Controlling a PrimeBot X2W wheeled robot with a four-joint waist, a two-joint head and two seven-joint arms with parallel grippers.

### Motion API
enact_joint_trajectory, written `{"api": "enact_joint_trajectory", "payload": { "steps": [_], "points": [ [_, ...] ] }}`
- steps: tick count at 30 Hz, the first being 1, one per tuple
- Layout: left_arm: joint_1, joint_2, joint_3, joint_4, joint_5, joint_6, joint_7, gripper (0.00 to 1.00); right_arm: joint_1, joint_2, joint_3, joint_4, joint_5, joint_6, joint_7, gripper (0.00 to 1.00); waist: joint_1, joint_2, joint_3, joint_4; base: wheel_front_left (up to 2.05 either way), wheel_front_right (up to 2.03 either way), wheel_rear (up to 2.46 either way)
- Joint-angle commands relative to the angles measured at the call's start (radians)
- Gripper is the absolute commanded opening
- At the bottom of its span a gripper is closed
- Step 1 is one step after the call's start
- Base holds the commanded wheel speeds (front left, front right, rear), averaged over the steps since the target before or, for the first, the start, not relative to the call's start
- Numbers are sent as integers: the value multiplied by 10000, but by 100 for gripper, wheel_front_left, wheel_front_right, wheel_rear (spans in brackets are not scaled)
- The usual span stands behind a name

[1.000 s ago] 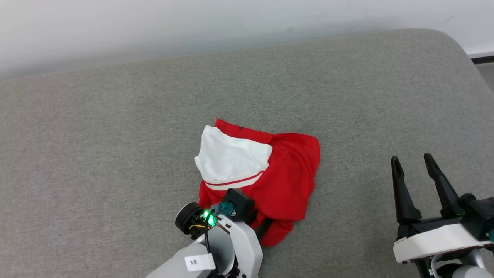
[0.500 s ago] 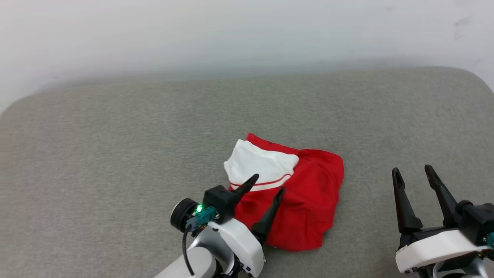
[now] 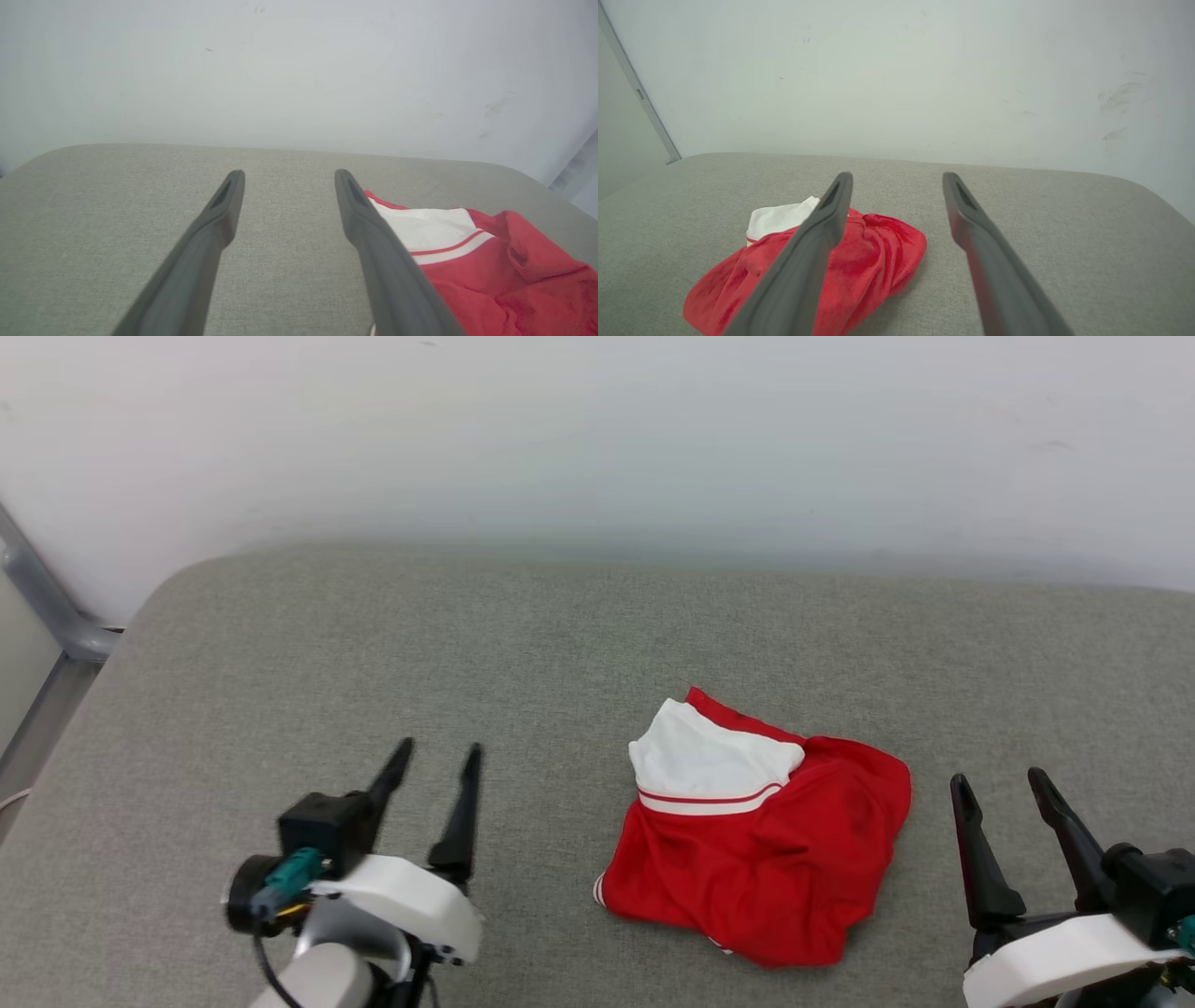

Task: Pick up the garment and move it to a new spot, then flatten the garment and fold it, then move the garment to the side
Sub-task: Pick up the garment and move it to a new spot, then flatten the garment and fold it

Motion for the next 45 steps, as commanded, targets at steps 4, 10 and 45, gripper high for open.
{"api": "enact_joint_trajectory", "payload": {
  "steps": [4,10,45],
  "points": [
    [449,447,576,-396,95,167,-70,100,220,9,-80,42,73,-7,36,100,0,-1,-95,97,0,0,0],
    [1091,870,959,-1039,233,312,-84,100,499,9,-295,88,302,-7,102,100,0,-1,-261,77,0,0,0],
    [-2051,438,-376,170,-1028,-1758,3693,100,114,9,185,-142,286,-7,49,100,0,-1,818,-1437,0,0,0]
  ]
}}
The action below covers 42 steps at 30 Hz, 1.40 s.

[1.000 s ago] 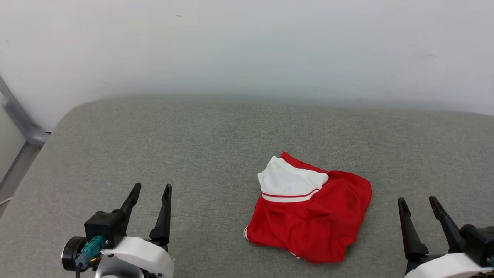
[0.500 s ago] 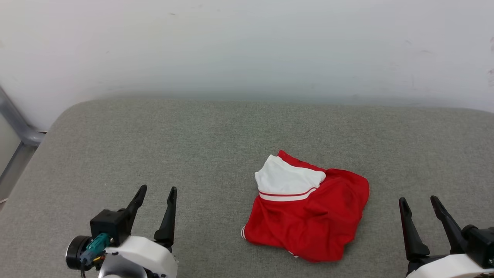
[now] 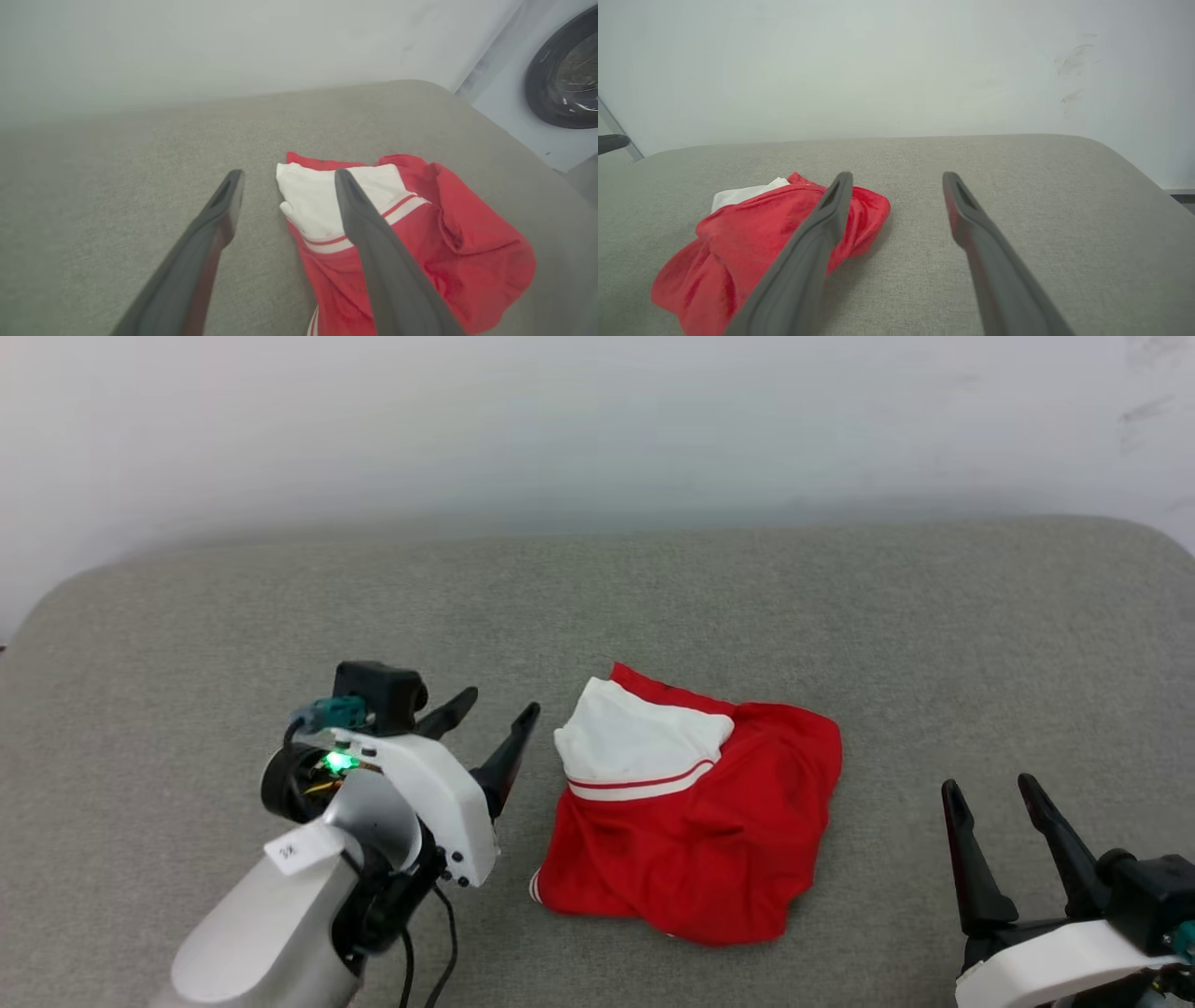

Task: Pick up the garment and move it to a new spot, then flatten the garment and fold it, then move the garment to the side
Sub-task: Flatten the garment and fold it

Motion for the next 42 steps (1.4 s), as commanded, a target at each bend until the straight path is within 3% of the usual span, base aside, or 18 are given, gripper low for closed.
{"api": "enact_joint_trajectory", "payload": {
  "steps": [1,4,10,22,23,30,36,42],
  "points": [
    [-284,-76,-116,250,-205,-231,381,100,-153,14,48,65,72,-7,-109,100,-1,0,377,-424,0,0,0],
    [-967,-221,-330,1153,-685,-774,1457,100,-295,12,42,210,171,-7,-287,100,-1,0,618,-716,0,0,0],
    [-2061,-242,-588,2673,-1210,-1369,2950,100,-597,14,249,644,404,-7,-688,100,-1,0,991,-1390,0,0,0],
    [-3147,-30,-1169,4607,-1744,-1715,4887,100,-1079,12,591,1486,821,-7,-1469,100,-1,0,1523,-2056,0,0,0],
    [-3292,-42,-1271,4716,-1818,-1747,4864,0,-1118,14,579,1632,839,-7,-1580,100,-1,0,1553,-2053,0,0,0],
    [-3646,-19,-1349,4452,-1707,-1769,3943,0,-1186,13,389,1767,705,-7,-1630,100,-1,0,1462,-1742,0,0,0],
    [-3853,272,-1047,3988,-1400,-1757,2346,0,-1190,13,150,1677,567,-7,-1448,100,-1,0,1307,-1155,0,0,0],
    [-3001,899,-495,3209,-1215,-1106,856,0,-995,14,-100,1609,470,-7,-1242,100,-1,0,997,-492,0,0,0]
  ]
}}
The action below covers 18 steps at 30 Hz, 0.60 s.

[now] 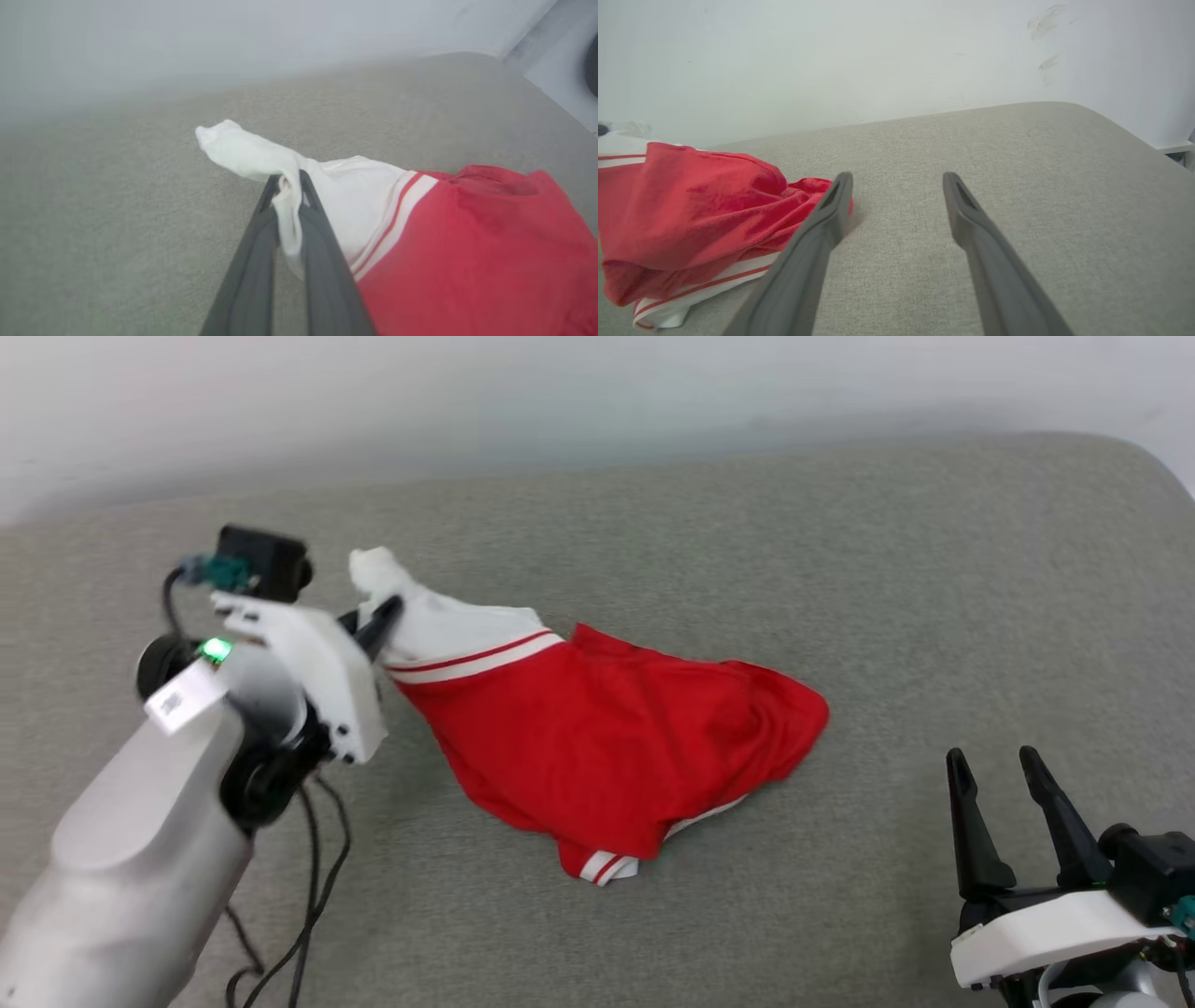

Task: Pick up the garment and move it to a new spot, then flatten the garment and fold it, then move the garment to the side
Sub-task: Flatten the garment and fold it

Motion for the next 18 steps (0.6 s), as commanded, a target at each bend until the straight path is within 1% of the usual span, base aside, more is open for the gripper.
{"api": "enact_joint_trajectory", "payload": {
  "steps": [1,4,8,10,12,15,18],
  "points": [
    [273,113,114,-101,2,114,-158,0,62,14,-13,-30,-64,-7,3,100,0,0,-185,244,0,0,0],
    [1317,517,572,-742,-176,803,-843,0,185,13,-103,-109,-78,-7,114,100,0,0,-323,537,0,0,0],
    [3045,947,1287,-1532,-743,1725,-1562,0,272,14,-198,-228,-158,-7,268,100,0,0,-500,908,0,0,0],
    [3988,1055,1567,-1870,-1053,2080,-1836,0,382,13,-233,-279,-172,-7,357,100,0,0,-597,1058,0,0,0],
    [4933,1099,1763,-2131,-1355,2404,-2026,0,432,14,-263,-318,-209,-7,451,100,0,0,-688,1180,0,0,0],
    [6130,1050,2001,-2340,-1789,2741,-2282,0,529,14,-299,-410,-233,-7,562,100,0,0,-844,1328,0,0,0],
    [7160,895,2106,-2444,-2104,2988,-2521,0,717,13,-353,-465,-271,-7,682,100,0,0,-1036,1432,0,0,0]
  ]
}}
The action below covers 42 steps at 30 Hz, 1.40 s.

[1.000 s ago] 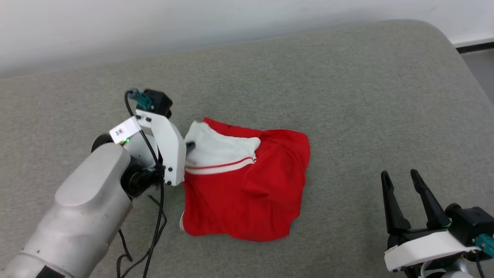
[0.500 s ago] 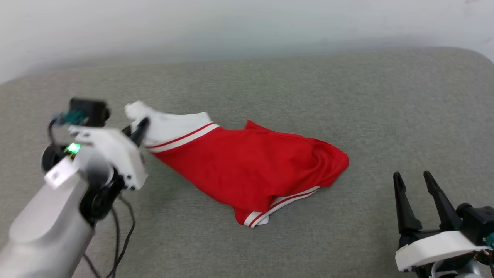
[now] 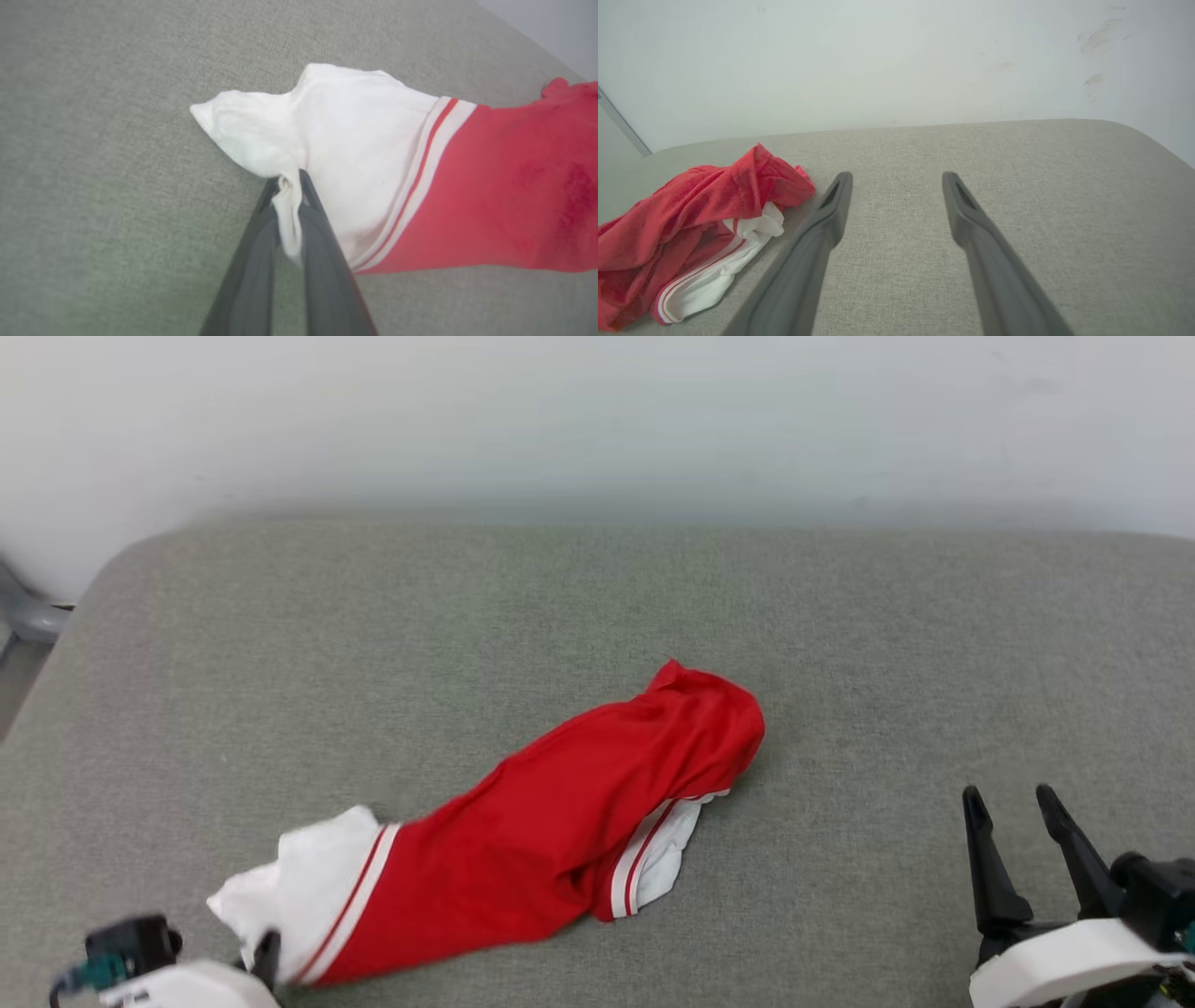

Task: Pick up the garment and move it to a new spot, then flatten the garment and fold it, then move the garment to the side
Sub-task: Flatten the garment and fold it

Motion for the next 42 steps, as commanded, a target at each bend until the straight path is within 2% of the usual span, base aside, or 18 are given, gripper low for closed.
{"api": "enact_joint_trajectory", "payload": {
  "steps": [1,5,6,7,8,11,17,26,31,35,42],
  "points": [
    [209,-47,35,-54,-44,85,-117,0,95,11,-44,-61,-53,-7,34,100,1,0,-107,85,0,0,0],
    [802,-254,52,-150,-129,159,-475,0,217,11,-51,-228,-131,-7,182,100,1,0,-244,108,0,0,0],
    [886,-302,11,-166,-94,145,-537,22,247,11,-52,-286,-138,-7,245,100,1,0,-279,108,0,0,0],
    [918,-341,-30,-180,-50,68,-635,73,292,11,-63,-332,-157,-7,258,100,1,0,-328,111,0,0,0],
    [888,-366,-25,-205,37,56,-786,100,343,13,-73,-363,-176,-7,287,100,1,0,-386,111,0,0,0],
    [750,-378,-105,-394,488,154,-1285,100,428,13,-84,-446,-227,-7,429,100,1,0,-619,76,0,0,0],
    [485,-329,15,-1168,1885,625,-1963,100,642,13,-115,-708,-235,-7,630,100,1,0,-873,-45,0,0,0],
    [555,-720,493,-2899,3790,1127,-2072,100,565,13,-174,-794,-226,-7,797,100,1,0,-919,-166,0,0,0],
    [738,-867,542,-3559,4481,1197,-2065,100,390,13,-33,-689,-181,-7,967,100,1,0,-872,-122,0,0,0],
    [725,-869,379,-3882,4782,1269,-2063,100,238,14,353,-332,324,-7,1698,100,1,0,-801,61,0,0,0],
    [352,-955,193,-4073,4933,1217,-1979,100,-951,11,1314,248,959,-7,3795,100,1,0,-417,658,0,0,0]
  ]
}}
